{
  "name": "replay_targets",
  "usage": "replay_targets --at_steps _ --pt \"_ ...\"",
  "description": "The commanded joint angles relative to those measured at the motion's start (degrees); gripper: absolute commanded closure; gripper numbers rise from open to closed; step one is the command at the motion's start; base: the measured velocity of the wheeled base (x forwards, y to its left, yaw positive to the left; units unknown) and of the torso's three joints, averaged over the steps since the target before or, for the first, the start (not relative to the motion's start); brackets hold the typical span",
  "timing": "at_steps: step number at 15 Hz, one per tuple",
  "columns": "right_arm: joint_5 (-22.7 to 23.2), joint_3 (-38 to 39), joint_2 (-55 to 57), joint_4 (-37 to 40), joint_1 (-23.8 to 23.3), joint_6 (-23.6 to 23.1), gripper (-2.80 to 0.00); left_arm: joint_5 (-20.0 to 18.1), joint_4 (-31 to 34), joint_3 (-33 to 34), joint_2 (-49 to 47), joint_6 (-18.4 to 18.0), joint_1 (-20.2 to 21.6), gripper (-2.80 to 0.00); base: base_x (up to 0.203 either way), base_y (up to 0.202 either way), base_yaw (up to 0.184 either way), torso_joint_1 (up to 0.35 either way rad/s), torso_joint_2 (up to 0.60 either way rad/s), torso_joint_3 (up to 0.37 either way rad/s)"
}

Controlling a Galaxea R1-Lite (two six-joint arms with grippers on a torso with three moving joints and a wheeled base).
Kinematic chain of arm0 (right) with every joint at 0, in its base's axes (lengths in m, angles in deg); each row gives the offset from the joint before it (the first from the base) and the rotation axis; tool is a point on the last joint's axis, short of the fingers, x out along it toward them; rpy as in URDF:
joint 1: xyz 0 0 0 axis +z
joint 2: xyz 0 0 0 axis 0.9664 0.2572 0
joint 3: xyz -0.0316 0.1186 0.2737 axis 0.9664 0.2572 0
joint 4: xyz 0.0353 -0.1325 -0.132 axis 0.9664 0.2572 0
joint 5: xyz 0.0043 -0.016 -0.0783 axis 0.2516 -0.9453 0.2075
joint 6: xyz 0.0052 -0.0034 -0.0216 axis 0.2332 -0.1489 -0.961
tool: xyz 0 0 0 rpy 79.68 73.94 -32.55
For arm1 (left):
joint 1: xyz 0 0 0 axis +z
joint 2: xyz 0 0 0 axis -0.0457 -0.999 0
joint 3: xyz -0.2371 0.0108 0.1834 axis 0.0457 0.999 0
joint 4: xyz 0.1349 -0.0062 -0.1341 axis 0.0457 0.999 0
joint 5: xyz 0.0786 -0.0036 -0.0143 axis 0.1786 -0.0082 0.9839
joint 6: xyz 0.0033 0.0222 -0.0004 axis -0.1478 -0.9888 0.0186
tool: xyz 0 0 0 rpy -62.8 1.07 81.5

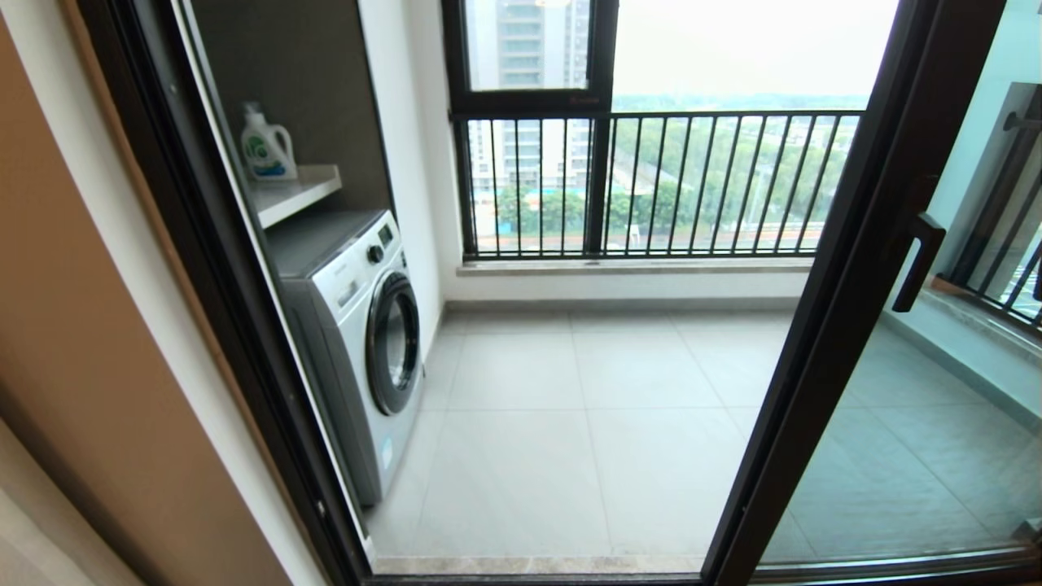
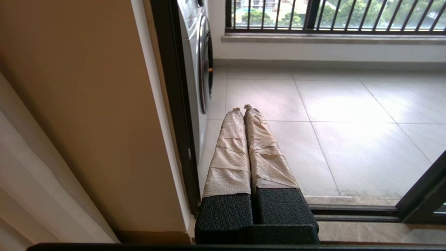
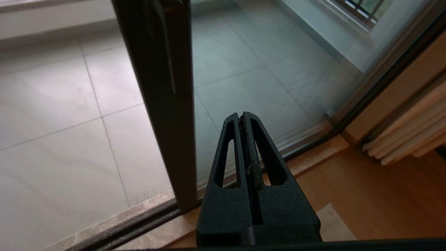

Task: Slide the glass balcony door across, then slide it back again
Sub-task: Close the slid door

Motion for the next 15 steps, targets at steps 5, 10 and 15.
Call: replay_targets --at_steps 5,10,15 --pt "5.92 -4.00 7.27 3.44 -7.65 0.10 0.00 0.04 -0.03 0.00 -0.09 0.00 0.00 0.00 0.000 0.000 0.000 0.000 0.00 0.000" --pt "11.14 -12.58 17.43 1.61 -10.77 0.12 0.00 0.04 0.01 0.00 -0.09 0.00 0.00 0.00 0.000 0.000 0.000 0.000 0.00 0.000" --pt "11.96 -20.47 24.28 -3.98 -11.43 -1.96 0.00 0.04 0.01 0.00 -0.09 0.00 0.00 0.00 0.000 0.000 0.000 0.000 0.00 0.000"
